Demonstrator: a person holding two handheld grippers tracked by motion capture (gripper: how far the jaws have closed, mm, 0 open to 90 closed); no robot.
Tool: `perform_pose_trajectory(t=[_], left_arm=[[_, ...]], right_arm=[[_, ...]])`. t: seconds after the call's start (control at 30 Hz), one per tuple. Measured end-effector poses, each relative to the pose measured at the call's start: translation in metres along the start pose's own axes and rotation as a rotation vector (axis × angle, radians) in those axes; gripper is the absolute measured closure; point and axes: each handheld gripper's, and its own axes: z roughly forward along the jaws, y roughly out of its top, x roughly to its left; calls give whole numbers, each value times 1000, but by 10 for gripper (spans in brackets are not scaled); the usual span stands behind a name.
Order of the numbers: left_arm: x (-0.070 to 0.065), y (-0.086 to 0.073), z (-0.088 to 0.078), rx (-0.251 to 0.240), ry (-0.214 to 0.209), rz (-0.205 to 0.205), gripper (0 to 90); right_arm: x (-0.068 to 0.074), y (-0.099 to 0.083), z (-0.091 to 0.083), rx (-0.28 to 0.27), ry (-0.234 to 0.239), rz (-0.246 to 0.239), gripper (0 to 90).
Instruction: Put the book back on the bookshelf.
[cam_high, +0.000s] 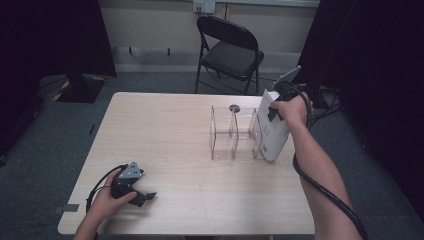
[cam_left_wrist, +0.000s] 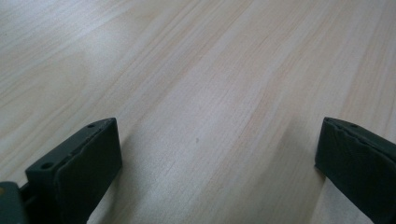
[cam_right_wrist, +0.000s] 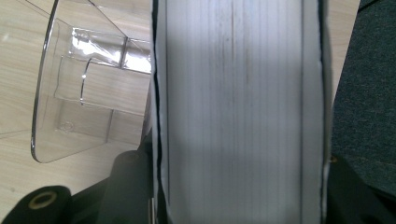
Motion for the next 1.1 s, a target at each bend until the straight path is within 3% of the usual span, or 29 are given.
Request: perform_pose_trajectory(t=[1.1], left_arm=[[0,0,0,1,-1,2,0]], right_arm=[[5,0,6,3,-1,-4,516]])
